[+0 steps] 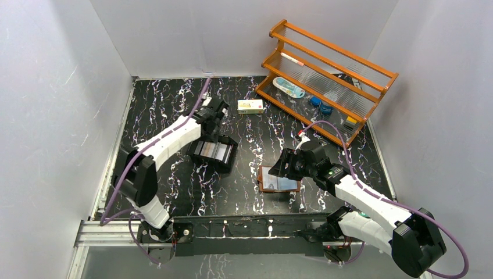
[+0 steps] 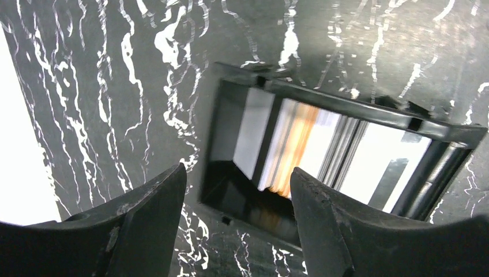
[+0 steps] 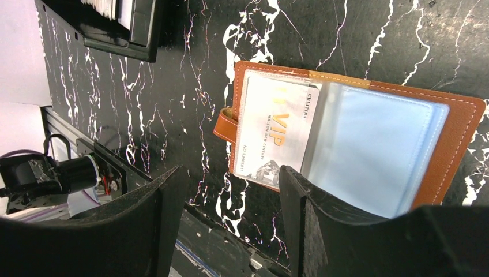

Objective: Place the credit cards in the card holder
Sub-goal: Move the storage box to the center of the board, then pick up the credit card from the storage box.

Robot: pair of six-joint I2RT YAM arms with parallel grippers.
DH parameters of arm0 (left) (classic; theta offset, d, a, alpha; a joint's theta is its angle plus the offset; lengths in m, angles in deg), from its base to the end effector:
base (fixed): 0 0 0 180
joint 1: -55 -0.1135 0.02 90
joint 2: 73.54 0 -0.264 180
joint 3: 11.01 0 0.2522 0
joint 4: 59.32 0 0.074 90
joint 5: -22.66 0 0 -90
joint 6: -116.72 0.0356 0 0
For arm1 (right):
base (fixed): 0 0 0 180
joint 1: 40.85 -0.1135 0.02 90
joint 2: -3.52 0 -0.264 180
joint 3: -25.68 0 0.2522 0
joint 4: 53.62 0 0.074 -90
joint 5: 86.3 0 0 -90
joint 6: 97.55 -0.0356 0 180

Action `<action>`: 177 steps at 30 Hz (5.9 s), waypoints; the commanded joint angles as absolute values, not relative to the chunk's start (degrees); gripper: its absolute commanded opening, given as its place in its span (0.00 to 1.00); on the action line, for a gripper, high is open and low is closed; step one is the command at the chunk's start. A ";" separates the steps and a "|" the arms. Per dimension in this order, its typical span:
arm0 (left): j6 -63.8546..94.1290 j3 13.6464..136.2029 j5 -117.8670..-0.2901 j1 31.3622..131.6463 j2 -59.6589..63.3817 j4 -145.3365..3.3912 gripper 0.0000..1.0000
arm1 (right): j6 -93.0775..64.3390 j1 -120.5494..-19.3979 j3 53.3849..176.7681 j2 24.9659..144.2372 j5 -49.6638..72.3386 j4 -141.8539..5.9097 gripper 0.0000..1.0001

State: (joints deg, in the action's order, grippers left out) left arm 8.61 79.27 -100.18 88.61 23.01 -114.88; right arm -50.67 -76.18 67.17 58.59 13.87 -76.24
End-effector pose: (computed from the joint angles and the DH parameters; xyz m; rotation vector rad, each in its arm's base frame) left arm 0.3021 -0.1776 0.2566 0.1499 2.4359 0.3791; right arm 0.1611 0.1219 0.2063 0.0540 2.3608 0.9194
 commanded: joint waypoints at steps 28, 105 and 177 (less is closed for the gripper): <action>-46.30 57.34 -79.70 78.34 6.67 -110.54 0.54 | -45.27 -76.10 75.23 58.50 10.03 -80.69 0.67; -10.20 59.81 -47.10 78.98 8.11 -82.91 0.59 | 12.72 -93.43 104.93 97.03 -21.28 -77.45 0.71; 3.42 57.98 -37.61 78.82 25.36 -74.24 0.00 | 36.77 -87.38 95.55 104.44 -14.13 -48.97 0.64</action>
State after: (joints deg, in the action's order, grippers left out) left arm 1.05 58.00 -36.64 79.06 22.83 -67.64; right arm 36.13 -87.98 93.70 105.98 -12.58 -51.98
